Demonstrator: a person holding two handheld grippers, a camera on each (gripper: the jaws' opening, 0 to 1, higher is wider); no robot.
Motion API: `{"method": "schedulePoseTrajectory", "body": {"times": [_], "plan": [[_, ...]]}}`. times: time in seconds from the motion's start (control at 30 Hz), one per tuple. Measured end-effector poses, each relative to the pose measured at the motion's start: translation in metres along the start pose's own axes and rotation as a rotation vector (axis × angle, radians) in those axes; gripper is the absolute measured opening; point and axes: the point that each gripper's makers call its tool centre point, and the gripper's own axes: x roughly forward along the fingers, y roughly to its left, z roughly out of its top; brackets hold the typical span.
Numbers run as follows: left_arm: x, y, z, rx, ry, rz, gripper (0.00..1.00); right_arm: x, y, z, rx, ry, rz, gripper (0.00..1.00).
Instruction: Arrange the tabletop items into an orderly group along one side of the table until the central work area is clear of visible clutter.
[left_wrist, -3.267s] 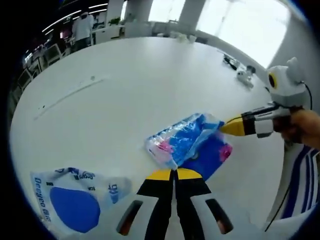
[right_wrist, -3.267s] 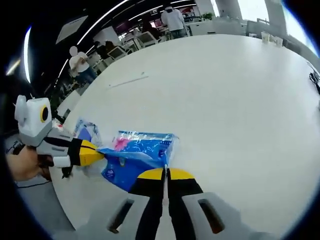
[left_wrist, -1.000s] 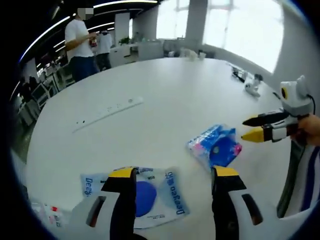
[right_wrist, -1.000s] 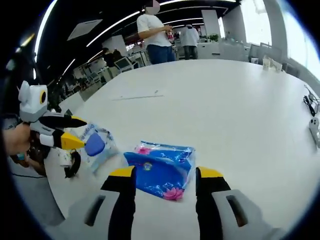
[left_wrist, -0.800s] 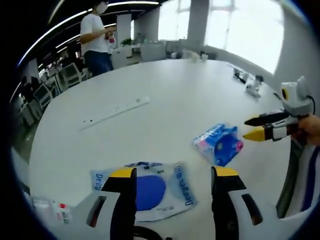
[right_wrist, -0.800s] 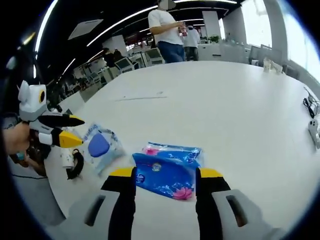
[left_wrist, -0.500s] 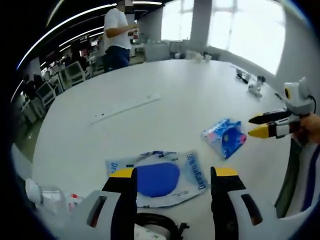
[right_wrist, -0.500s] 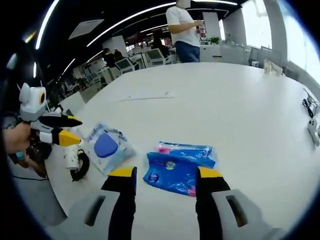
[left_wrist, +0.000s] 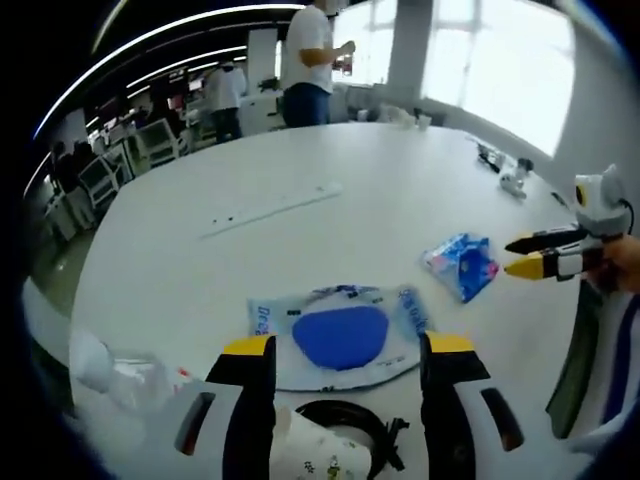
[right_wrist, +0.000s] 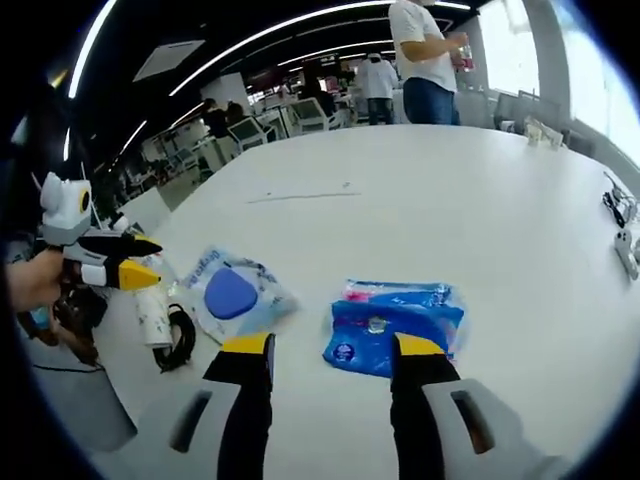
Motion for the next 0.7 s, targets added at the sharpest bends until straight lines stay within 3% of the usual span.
{"method": "schedulePoseTrajectory", "body": {"times": [0.2,0.7], "plan": [[0.003,0.014,-0.014,-0.014,0.018,0.019,0.54,0.008,0.023,0.0,-0.002,-0.014,0.039,0.43],[0.03,0.043,-0.031,-0.055,0.057,0.067,0.54,0.045,0.055,-0.038,0.056,0.06,0.136,0.42]]}}
